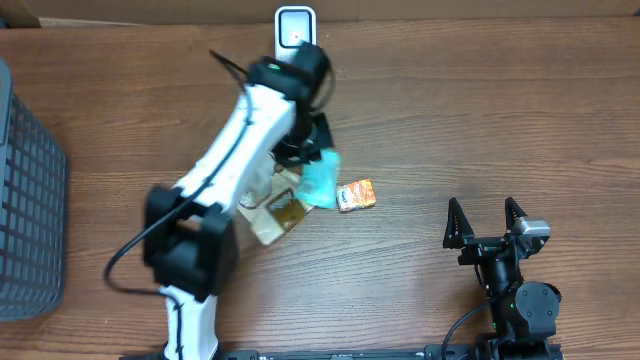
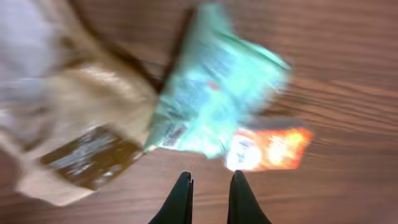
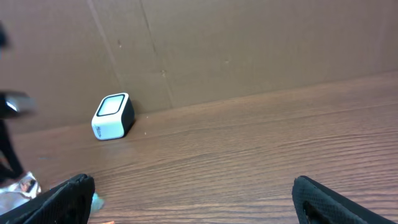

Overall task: Scan the item barcode
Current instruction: 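Place the green tissue pack between the bread bag and orange pack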

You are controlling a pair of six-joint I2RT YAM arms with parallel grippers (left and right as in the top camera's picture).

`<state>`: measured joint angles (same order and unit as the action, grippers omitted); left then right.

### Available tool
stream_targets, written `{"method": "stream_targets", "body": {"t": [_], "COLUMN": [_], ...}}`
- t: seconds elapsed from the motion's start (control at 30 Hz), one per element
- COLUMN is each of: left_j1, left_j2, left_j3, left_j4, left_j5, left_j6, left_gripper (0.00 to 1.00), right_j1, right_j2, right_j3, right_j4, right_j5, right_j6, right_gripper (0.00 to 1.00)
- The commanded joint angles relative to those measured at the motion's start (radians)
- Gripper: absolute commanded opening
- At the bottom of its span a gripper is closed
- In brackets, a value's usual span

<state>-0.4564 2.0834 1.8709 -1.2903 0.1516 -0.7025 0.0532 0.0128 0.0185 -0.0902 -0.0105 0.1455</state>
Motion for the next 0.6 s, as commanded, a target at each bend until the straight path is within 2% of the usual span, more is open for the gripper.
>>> {"method": "stream_targets", "body": {"t": [0.0,0.1,0.17,0.23,0.37,0.53,0.57], "left_j1": [-0.043,-0.048,-0.04,-0.019,0.05,0.195,0.227], "left_j2": [0.09,0.094,0.085,0.072,0.02,-0.096,-0.119], "left_j3": [-0.002,0.004,0.037,0.093,0.284,0.549,0.581], "left_j4": [0.009,0.013,-0.001,-0.034,-0.147,-0.312,-0.336], "left_j5": [-0.022,-0.021,-0.019,-0.021,-0.041,-0.164,-0.195], "left_j6": [-0.063,-0.06,-0.036,-0.019,0.036,0.081,0.087], "left_gripper": [0.1,0.28,0.35,0.38,0.36,0.37,0.42], "right_j1": [0.005,0.005,0.005,0.005,0.005,0.005,0.005], "right_j2": [-0.01,-0.01,-0.01,-0.01,-0.01,-0.01,-0.01], "right_j3": [-0.01,-0.01,-0.01,-0.01,-0.01,-0.01,-0.01], "right_j4": [0.006,0.006,0.006,0.006,0.006,0.006,0.006], "right_j5": [0.01,0.01,0.01,0.01,0.01,0.01,0.01], "right_j6": [0.001,0.001,0.001,0.001,0.001,0.0,0.001], "right_gripper": [1.0,1.0,1.0,1.0,1.0,1.0,1.0]}}
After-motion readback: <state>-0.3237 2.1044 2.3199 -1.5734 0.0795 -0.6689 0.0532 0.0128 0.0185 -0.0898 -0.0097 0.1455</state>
